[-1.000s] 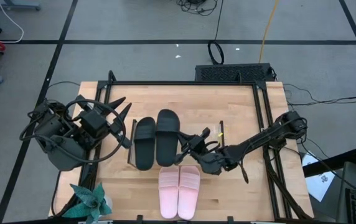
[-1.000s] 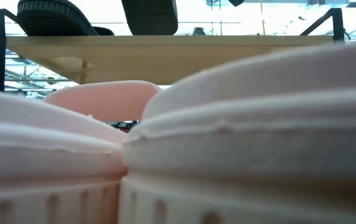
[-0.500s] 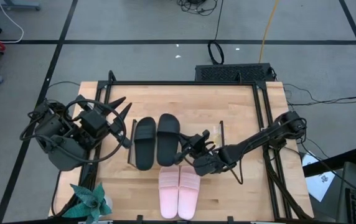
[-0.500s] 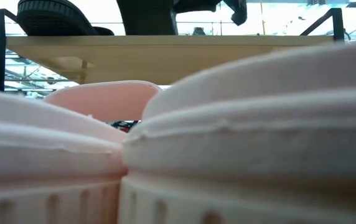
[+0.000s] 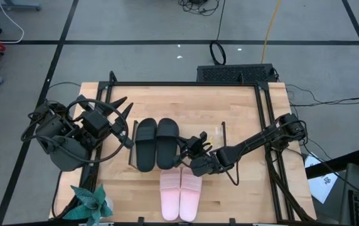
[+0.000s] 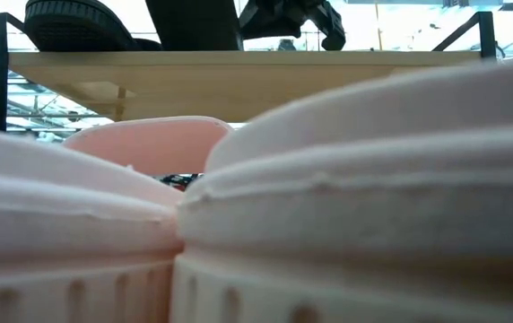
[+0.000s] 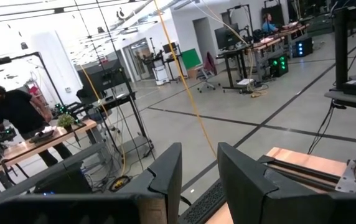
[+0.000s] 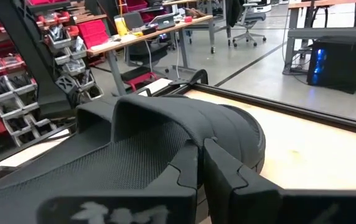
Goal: Pick and place slides into the shelf
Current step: Put the black slide on the shelf
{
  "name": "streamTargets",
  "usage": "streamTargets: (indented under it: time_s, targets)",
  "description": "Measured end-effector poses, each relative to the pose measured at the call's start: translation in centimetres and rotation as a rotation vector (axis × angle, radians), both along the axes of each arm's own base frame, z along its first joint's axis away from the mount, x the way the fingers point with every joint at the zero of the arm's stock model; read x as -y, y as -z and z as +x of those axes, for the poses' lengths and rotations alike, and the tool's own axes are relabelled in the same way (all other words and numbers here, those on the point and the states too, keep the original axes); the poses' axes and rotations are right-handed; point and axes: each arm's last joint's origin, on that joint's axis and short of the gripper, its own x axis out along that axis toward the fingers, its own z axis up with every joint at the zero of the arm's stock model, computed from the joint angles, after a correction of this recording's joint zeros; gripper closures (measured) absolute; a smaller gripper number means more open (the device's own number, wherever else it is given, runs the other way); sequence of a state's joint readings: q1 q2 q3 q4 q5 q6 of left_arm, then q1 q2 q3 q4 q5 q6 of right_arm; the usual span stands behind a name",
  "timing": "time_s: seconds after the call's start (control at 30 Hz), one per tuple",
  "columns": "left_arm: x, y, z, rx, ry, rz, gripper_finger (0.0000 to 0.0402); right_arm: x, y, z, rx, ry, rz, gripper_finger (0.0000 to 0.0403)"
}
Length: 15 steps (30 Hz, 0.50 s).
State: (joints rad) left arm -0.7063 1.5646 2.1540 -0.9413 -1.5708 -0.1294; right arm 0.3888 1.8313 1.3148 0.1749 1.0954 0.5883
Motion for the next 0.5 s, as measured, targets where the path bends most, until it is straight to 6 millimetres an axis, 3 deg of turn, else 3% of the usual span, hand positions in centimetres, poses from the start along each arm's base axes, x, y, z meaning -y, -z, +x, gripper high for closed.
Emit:
streamTargets:
  time_s: [0.5]
  targets:
    - [0.0,0.0,0.0,-0.003,0.000,0.002,0.0293,0.1,1.8,0.8,-0.017,-0.036,0.049,0.0403]
